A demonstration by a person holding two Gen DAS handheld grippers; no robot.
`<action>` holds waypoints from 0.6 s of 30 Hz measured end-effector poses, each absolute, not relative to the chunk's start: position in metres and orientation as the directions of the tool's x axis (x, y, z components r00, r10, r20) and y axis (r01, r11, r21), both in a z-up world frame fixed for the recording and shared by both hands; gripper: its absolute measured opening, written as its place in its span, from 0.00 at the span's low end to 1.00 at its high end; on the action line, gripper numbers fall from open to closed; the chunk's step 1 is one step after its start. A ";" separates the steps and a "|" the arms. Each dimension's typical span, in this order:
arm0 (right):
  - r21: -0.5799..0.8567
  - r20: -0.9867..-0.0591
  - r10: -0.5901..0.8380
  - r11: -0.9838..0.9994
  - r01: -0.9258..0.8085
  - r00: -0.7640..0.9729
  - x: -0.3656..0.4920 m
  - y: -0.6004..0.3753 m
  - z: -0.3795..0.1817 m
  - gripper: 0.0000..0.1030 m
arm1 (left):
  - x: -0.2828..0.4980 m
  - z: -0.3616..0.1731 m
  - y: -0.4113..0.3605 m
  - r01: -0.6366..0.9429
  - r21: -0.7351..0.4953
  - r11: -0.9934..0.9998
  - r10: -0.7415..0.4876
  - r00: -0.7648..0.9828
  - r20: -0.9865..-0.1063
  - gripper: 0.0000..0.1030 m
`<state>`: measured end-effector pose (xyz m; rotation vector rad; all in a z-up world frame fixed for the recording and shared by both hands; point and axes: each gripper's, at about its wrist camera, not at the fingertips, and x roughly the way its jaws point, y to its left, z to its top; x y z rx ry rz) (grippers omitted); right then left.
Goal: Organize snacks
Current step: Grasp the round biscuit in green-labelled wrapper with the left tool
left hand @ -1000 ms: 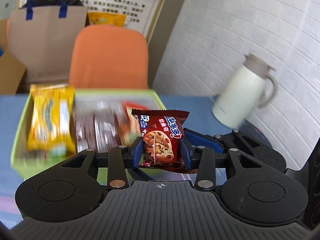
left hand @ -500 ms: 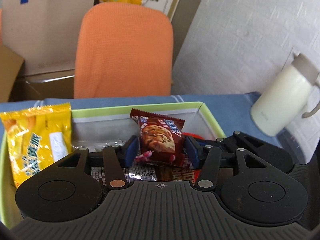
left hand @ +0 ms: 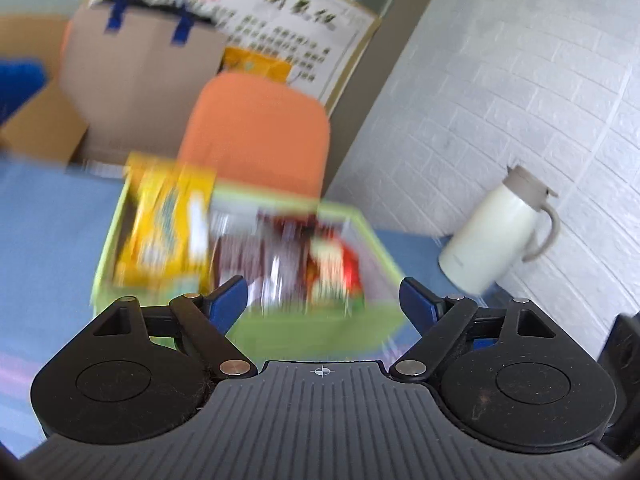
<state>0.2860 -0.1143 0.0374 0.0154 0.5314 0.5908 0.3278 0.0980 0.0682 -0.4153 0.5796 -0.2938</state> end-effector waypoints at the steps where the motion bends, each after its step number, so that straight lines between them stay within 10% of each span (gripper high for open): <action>1: 0.169 -0.497 0.540 0.828 -0.534 0.680 0.279 -0.107 0.027 0.90 | 0.316 0.056 0.102 0.128 -0.484 0.866 -0.384 0.789 -0.480 0.68; 18: -0.010 -0.638 0.447 0.809 -0.587 0.627 0.248 -0.062 -0.031 0.90 | 0.317 -0.015 0.066 0.097 -0.597 0.797 -0.545 0.542 -0.640 0.37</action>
